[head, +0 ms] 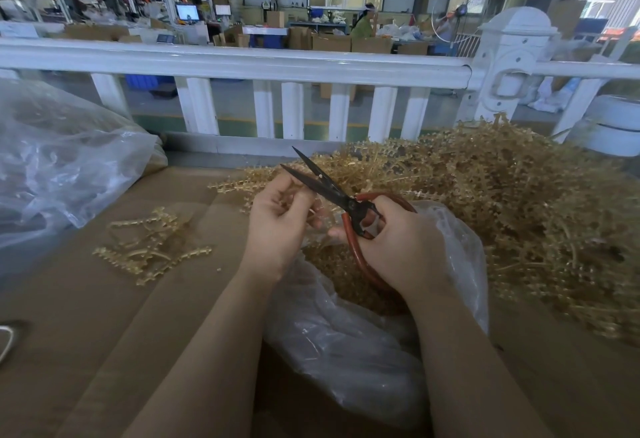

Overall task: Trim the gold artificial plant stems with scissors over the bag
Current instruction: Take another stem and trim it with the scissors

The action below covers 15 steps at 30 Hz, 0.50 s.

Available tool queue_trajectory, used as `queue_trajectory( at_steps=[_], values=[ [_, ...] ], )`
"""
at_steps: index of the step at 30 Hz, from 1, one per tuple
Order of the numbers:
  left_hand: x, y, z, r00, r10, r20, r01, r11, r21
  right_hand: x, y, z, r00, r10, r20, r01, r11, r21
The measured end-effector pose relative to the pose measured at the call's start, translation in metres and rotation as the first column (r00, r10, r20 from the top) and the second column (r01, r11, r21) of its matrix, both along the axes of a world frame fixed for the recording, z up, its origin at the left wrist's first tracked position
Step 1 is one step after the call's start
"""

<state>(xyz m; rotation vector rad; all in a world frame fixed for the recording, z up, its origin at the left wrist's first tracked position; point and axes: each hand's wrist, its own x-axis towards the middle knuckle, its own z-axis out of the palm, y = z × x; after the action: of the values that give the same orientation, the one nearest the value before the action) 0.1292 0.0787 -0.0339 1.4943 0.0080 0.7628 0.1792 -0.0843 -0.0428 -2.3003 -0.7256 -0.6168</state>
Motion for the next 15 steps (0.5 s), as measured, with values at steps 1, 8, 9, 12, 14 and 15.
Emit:
queue_trajectory(
  at_steps=[1,8,9,12,14,15],
  values=[
    [0.0001,-0.0007,0.0001,1.000,-0.016,0.003,0.016,1.000,-0.016,-0.0003,0.0003,0.0000,1.000,0.004,0.003,-0.004,1.000,0.014],
    [-0.0010,-0.0025,0.0030,0.994,-0.109,0.016,0.110,0.990,-0.094,0.0023,0.0002,-0.0044,1.000,0.024,0.003,-0.024,0.998,0.065],
    [-0.0010,-0.0027,0.0028,0.994,-0.112,0.017,0.113,0.990,-0.080,0.0022,0.0001,-0.0044,1.000,0.025,0.005,-0.025,0.997,0.070],
    [-0.0005,-0.0017,0.0015,0.992,-0.119,0.030,0.121,0.991,-0.056,0.0010,0.0004,-0.0023,1.000,0.010,-0.004,-0.009,0.998,0.068],
    [-0.0006,-0.0006,0.0012,0.992,-0.119,0.034,0.120,0.992,-0.043,0.0007,0.0006,-0.0019,1.000,0.008,-0.005,-0.008,0.998,0.070],
    [-0.0008,-0.0003,0.0012,0.992,-0.120,0.033,0.121,0.992,-0.035,0.0008,0.0007,-0.0021,1.000,0.013,-0.010,-0.012,0.997,0.076]
  ],
)
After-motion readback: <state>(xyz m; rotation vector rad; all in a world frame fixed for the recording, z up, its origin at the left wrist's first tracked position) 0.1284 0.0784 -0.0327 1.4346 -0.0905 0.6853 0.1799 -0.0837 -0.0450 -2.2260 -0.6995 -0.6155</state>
